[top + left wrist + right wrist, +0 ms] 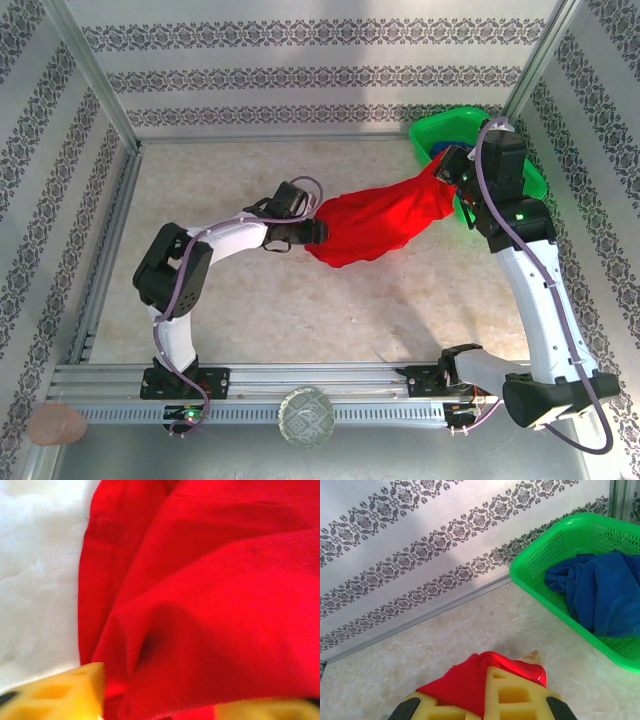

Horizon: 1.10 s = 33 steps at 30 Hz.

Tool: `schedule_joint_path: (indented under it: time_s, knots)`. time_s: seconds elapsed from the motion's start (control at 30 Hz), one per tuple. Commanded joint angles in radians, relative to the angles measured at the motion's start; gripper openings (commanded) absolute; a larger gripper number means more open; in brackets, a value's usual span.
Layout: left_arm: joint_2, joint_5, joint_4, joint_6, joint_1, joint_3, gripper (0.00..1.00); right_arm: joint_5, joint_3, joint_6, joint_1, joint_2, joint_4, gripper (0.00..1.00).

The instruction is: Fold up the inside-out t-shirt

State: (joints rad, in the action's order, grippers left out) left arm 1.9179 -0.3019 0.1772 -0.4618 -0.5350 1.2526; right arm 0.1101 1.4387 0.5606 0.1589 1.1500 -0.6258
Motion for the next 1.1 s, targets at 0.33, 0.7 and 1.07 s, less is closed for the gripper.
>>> schedule_joint_path:
  time_s: [0.33,0.7,1.07]
  knots:
    - [-0.026,-0.102,0.370,-0.069,0.271,1.070,0.07,-0.155,0.819,0.141,-0.165,0.380,0.048,0.00]
    - [0.003,-0.138,0.497,-0.037,0.299,1.234,0.01,-0.251,0.800,0.182,-0.162,0.394,0.080,0.00]
    - [-0.118,-0.151,0.346,-0.081,0.291,0.698,0.37,-0.349,0.449,0.159,-0.165,0.277,0.140,0.00]
